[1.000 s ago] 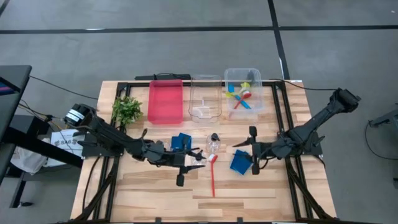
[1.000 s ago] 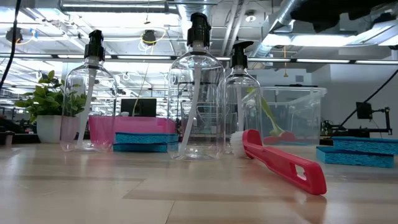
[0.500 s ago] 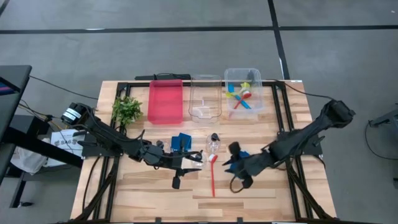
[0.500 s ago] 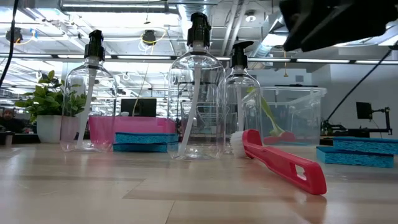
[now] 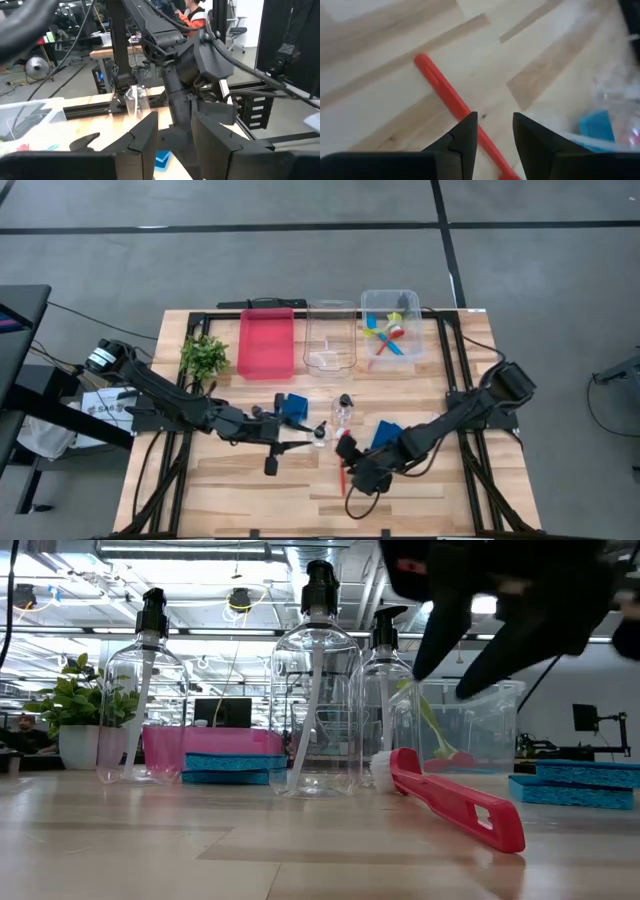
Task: Pick & Place Kitchen Sink Supplies
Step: Put the red dishwashing brush into the white transparent bin
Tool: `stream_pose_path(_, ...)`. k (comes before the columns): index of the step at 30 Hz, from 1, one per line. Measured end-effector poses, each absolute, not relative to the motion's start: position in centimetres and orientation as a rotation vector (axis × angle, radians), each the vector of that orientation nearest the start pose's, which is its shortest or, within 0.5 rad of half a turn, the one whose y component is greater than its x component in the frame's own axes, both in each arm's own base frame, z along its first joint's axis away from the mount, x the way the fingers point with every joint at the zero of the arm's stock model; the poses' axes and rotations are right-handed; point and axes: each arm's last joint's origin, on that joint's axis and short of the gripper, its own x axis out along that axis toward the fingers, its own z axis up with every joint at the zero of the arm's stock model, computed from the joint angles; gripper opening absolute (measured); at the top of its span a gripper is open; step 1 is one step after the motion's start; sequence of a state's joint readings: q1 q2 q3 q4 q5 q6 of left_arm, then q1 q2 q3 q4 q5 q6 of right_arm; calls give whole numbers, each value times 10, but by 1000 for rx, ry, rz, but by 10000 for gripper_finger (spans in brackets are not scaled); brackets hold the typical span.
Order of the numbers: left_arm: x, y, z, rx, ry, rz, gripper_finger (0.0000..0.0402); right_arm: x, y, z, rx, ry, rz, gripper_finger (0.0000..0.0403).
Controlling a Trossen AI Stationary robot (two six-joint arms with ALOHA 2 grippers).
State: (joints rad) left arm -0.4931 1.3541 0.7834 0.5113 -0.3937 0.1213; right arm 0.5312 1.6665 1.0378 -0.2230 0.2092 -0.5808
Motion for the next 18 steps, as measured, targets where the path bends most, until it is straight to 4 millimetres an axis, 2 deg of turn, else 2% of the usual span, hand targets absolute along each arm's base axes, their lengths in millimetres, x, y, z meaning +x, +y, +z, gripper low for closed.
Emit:
stream_pose_path(6,254,-123,271,112,46,-95,119,314,176,195,-901,693,694,117)
stream_pose_path(18,252,-122,271,108,39,-95,116,334,154,182,-760,716,923,117)
